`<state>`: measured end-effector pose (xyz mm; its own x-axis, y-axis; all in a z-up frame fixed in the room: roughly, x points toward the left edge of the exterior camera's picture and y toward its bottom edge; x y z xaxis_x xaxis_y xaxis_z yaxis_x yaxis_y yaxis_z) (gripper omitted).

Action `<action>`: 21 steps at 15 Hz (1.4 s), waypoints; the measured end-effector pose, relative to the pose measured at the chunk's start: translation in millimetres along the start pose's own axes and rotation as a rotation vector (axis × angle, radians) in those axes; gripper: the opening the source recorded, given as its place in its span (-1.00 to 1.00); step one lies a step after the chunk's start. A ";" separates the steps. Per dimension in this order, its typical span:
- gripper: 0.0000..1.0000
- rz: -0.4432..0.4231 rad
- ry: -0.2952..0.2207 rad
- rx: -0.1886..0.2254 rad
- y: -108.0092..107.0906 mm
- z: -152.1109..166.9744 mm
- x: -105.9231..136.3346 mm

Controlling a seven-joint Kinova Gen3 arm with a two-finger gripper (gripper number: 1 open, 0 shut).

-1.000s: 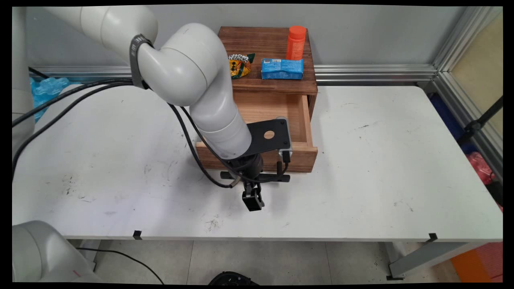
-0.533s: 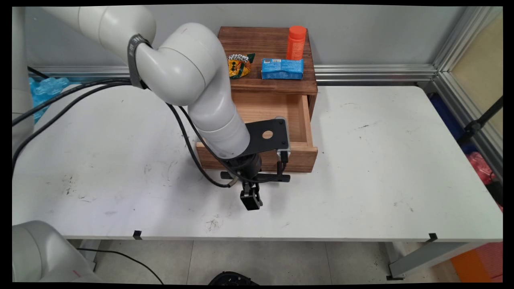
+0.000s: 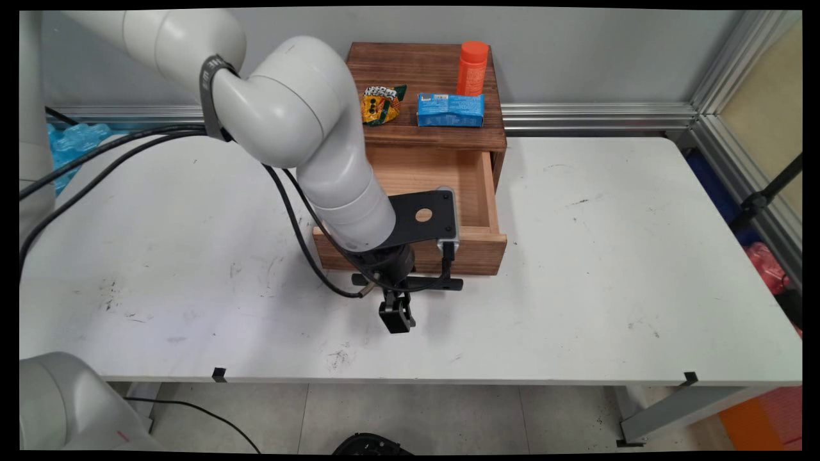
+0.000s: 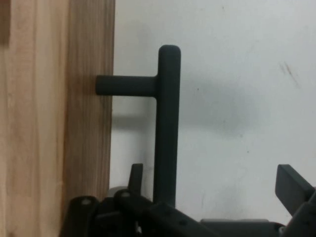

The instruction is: Open the drawer

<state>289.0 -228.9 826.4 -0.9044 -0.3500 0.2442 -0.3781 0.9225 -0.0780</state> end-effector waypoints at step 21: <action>1.00 0.031 0.003 -0.017 3.7 9.3 -8.9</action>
<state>293.8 -223.9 814.9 -0.9150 -0.3208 0.2447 -0.3464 0.9355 -0.0690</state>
